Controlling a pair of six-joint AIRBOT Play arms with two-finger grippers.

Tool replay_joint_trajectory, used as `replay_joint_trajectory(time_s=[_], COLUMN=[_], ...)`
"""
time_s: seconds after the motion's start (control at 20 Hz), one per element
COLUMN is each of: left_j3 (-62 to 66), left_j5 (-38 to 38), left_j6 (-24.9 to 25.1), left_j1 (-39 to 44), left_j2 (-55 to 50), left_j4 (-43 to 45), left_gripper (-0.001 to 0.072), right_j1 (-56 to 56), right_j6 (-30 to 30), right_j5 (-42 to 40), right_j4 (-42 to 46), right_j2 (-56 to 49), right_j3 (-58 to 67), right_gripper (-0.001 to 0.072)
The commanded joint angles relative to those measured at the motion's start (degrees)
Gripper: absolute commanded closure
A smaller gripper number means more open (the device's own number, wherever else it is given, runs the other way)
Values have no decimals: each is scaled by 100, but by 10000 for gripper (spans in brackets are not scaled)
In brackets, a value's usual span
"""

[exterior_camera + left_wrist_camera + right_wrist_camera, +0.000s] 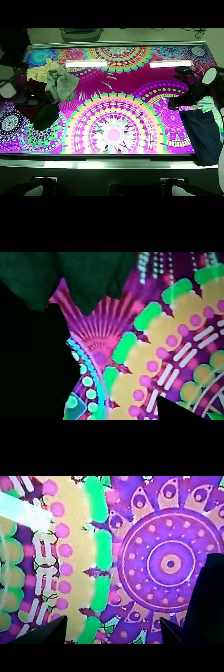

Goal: Fold the shirts.

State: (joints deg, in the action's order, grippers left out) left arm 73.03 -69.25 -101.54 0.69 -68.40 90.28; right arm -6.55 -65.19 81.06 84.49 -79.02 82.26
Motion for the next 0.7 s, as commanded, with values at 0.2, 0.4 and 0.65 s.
replay_joint_trajectory(time_s=[0.2, 0.4, 0.65], left_j3=[26, 28, 28], left_j5=[-214, -111, -26], left_j6=[107, 122, 544], left_j1=[-1644, -1482, -1408], left_j2=[-929, -1845, -2446], left_j4=[-616, -614, -741], left_gripper=[-13, -13, 278], right_j1=[7, 7, 7], right_j6=[-149, -146, -149], right_j5=[-103, -11, 2], right_j4=[-433, -433, -433], right_j2=[-9, -9, -9], right_j3=[-2, -2, -2], right_gripper=[44, 43, 43])
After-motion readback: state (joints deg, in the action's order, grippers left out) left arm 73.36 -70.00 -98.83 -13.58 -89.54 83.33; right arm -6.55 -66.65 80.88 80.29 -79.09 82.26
